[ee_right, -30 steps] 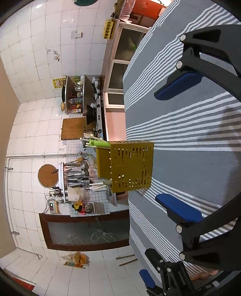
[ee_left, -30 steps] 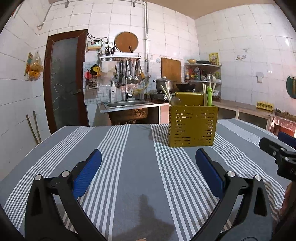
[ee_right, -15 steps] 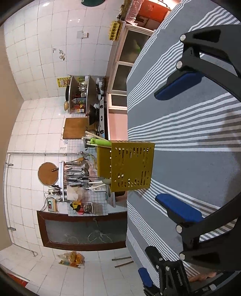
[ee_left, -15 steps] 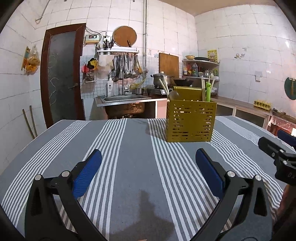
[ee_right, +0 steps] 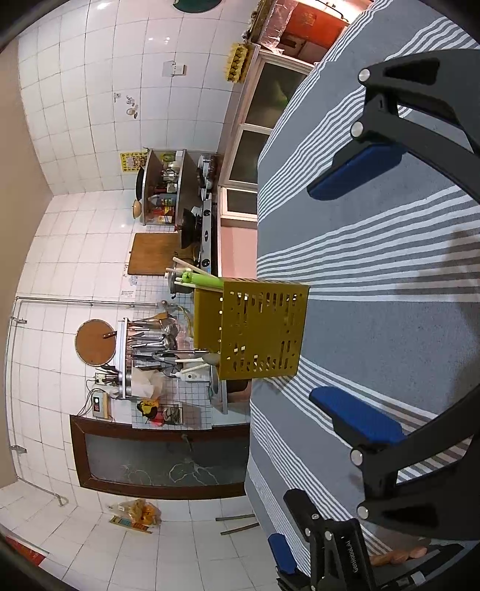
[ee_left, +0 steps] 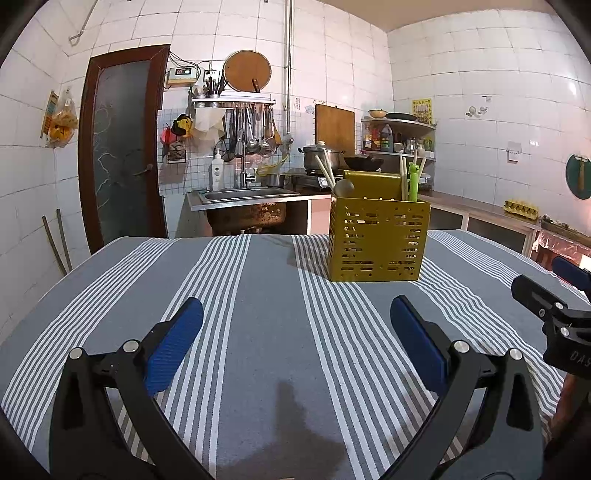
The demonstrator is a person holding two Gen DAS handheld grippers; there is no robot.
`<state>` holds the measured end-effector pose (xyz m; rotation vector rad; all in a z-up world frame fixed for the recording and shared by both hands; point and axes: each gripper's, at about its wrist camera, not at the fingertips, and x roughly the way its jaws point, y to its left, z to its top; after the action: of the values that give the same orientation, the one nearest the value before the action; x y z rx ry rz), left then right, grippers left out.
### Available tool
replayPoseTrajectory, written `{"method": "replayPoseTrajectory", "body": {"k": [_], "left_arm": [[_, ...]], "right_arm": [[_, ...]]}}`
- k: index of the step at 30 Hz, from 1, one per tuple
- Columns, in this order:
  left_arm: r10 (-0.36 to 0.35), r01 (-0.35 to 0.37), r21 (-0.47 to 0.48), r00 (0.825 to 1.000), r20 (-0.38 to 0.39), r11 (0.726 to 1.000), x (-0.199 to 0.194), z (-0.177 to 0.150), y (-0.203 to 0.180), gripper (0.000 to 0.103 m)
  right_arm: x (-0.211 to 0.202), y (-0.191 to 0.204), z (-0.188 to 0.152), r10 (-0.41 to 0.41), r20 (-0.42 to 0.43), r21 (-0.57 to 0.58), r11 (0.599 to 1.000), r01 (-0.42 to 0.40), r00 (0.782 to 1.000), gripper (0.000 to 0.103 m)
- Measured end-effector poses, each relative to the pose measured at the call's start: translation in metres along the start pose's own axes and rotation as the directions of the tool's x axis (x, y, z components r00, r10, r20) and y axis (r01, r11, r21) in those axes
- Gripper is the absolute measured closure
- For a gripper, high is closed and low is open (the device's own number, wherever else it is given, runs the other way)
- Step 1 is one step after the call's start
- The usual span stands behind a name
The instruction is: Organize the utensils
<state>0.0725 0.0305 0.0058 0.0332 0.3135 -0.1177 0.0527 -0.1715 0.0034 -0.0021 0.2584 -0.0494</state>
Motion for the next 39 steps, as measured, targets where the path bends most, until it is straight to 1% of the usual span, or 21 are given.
{"method": "replayPoseTrajectory", "body": {"k": [27,39], "left_arm": [[0.002,-0.002,0.0,1.0,0.023,1.0,-0.0019,-0.0017,-0.0058,0.005],[0.002,-0.002,0.0,1.0,0.022,1.0,-0.0018,-0.0018,-0.0058,0.005]], "right_arm": [[0.0006,0.0,0.0008,-0.011,-0.009,0.017,1.0,0.012,1.0,0.004],[0.0023,0.0007,0.0006,-0.012,-0.012,0.021,1.0,0.013,1.0,0.004]]}}
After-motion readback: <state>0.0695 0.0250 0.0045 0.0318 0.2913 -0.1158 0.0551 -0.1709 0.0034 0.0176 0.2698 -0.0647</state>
